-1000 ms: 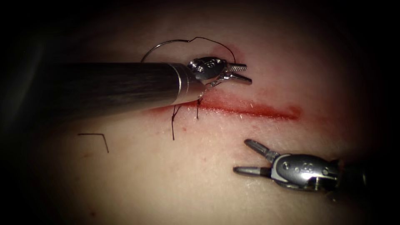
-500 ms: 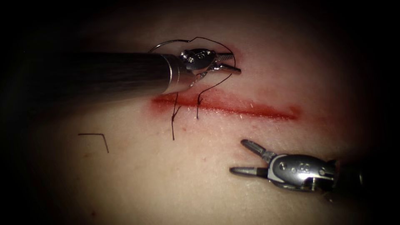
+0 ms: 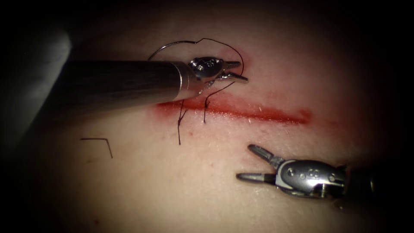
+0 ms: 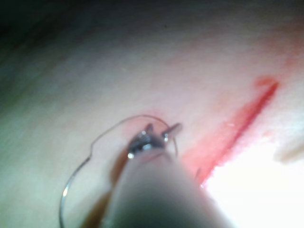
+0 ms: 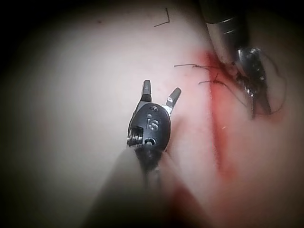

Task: Wound Closure
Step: Grab the long suture with the left gripper and use the right gripper to cut it.

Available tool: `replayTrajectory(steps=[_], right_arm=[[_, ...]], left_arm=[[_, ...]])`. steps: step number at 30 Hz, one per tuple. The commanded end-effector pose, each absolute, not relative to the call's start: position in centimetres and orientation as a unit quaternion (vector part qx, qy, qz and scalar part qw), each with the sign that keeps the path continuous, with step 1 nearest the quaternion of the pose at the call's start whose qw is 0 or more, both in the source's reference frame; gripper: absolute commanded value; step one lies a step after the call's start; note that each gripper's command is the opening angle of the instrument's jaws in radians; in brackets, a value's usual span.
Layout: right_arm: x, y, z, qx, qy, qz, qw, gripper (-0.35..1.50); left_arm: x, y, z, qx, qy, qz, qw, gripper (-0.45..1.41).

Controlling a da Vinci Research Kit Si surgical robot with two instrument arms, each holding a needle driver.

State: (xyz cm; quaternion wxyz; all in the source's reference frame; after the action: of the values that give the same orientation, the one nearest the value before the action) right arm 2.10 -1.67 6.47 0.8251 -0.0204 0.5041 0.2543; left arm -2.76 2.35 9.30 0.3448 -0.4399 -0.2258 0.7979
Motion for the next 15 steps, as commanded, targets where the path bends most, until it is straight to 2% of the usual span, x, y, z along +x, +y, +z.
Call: replayTrajectory(steps=[1,3,5,6,10,11,15], right_arm=[[2.16,-1.74,6.52,-0.018,0.505,0.254,0.825,1.48],[2.16,-1.74,6.52,-0.018,0.504,0.255,0.825,1.48],[2.16,-1.73,6.52,-0.018,0.504,0.255,0.825,1.48],[2.15,-1.73,6.52,-0.018,0.504,0.255,0.825,1.48],[2.15,-1.71,6.54,-0.019,0.504,0.255,0.825,1.48],[2.16,-1.71,6.54,-0.019,0.504,0.256,0.825,1.48],[2.14,-1.68,6.53,-0.018,0.503,0.256,0.825,1.46]], left_arm=[[-2.82,2.35,9.39,-0.440,-0.224,0.798,0.344,0.51],[-2.83,2.35,9.43,-0.440,-0.225,0.799,0.343,0.44],[-2.84,2.32,9.45,-0.442,-0.231,0.798,0.338,0.07],[-2.86,2.29,9.45,-0.443,-0.233,0.797,0.337,-0.27],[-2.92,2.29,9.44,-0.442,-0.233,0.796,0.342,-0.32],[-2.93,2.30,9.44,-0.442,-0.233,0.796,0.342,-0.45],[-2.74,2.44,9.30,-0.461,-0.220,0.800,0.316,-0.45]])
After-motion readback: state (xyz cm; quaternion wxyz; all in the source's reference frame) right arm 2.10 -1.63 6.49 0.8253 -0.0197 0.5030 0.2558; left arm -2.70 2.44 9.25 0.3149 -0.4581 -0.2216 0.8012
